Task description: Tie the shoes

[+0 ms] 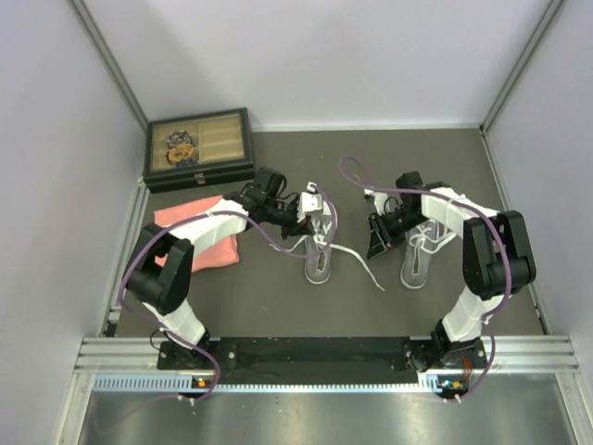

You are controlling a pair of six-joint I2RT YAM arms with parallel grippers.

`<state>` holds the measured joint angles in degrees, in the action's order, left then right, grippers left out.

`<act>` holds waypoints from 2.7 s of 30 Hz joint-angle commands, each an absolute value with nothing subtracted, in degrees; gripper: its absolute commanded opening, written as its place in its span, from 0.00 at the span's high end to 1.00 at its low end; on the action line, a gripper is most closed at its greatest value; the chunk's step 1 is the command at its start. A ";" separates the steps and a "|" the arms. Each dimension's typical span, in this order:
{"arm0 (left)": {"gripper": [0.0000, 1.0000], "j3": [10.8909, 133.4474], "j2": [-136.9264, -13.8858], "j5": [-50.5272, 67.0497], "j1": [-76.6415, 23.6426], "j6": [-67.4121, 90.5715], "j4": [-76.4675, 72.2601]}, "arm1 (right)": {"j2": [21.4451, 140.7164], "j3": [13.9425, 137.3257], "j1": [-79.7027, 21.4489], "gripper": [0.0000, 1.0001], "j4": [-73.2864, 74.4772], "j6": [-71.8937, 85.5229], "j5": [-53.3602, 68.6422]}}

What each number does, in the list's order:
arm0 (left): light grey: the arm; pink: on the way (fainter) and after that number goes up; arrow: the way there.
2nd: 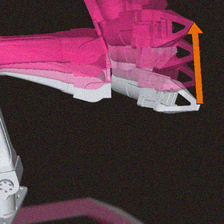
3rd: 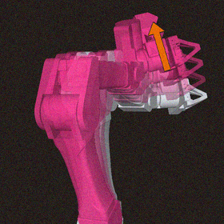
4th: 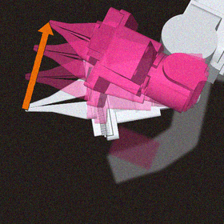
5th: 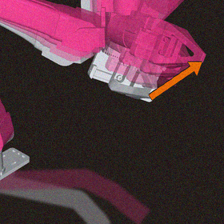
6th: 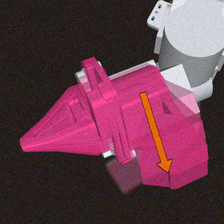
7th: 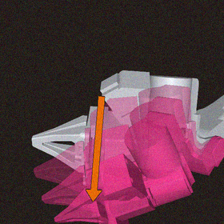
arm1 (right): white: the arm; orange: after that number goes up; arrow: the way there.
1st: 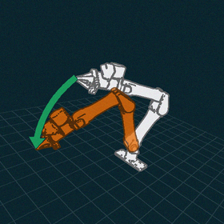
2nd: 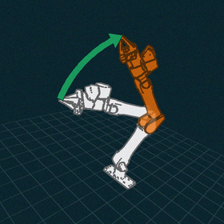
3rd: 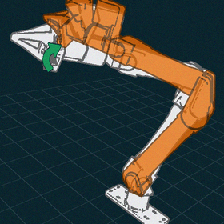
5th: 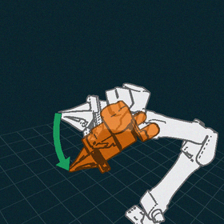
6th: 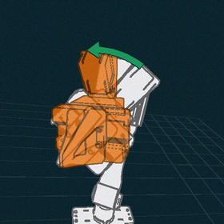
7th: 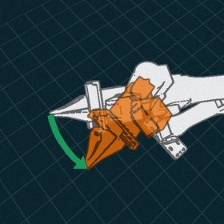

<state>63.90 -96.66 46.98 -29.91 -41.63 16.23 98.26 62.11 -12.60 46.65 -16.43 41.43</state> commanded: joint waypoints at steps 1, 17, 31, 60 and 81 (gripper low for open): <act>0.97 63.46 -93.95 44.40 -30.06 -42.53 15.73 | 96.85 62.05 -12.48 0.70 45.88 -17.05 41.57; 0.81 62.40 -95.45 41.66 -29.27 -45.44 21.97 | 97.21 63.72 -12.48 0.70 47.37 -18.19 40.78; 0.73 64.34 -96.42 38.41 -28.22 -48.07 27.60 | 97.56 63.81 -12.39 0.69 47.99 -18.81 40.61; 0.78 67.76 -98.44 43.51 -28.39 -47.73 27.33 | 98.35 63.90 -12.39 0.70 48.69 -19.16 40.96; 1.00 70.49 -96.41 49.22 -29.88 -42.81 21.02 | 97.91 60.29 -12.48 0.70 47.55 -18.81 38.59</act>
<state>68.60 -98.50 45.30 -28.75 -45.60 26.00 98.32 61.45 -12.62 48.64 -18.39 38.98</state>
